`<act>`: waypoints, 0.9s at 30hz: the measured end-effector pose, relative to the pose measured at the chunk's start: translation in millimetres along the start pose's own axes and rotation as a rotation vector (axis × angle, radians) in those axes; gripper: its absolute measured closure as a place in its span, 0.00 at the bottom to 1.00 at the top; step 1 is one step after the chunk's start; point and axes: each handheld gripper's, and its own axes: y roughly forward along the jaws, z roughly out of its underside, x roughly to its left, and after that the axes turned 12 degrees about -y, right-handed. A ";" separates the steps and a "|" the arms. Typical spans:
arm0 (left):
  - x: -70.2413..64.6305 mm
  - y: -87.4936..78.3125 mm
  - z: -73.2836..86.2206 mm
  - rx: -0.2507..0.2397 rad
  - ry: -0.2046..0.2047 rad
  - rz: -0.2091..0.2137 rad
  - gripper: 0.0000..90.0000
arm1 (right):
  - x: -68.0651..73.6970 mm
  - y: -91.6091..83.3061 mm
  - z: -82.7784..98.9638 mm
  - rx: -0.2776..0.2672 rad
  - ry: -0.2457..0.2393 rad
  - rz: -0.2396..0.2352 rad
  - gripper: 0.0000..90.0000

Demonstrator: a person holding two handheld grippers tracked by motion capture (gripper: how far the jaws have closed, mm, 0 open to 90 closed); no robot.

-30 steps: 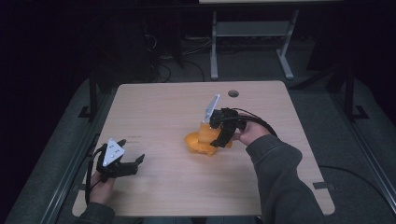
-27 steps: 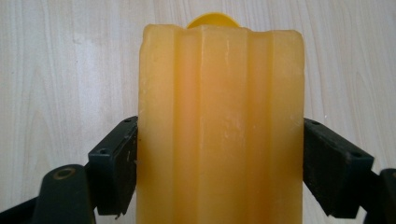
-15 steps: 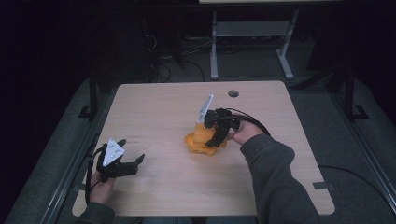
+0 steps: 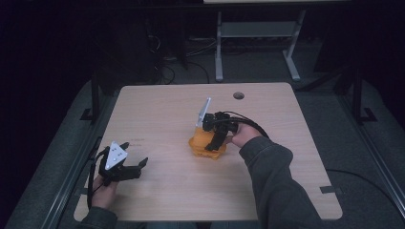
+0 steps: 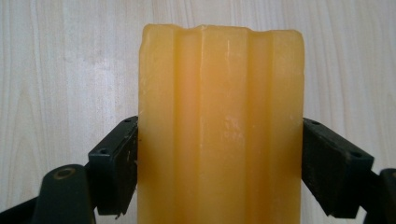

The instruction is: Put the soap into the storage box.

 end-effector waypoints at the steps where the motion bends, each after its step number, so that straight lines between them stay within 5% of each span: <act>1: 0.1 0.0 0.0 0.000 0.001 -0.001 0.16 | 0.1 1.1 -0.3 0.005 0.002 0.001 0.23; 27: -0.1 0.0 -0.1 0.002 0.003 -0.002 0.16 | -4.8 17.8 -6.3 0.032 0.027 -0.022 0.23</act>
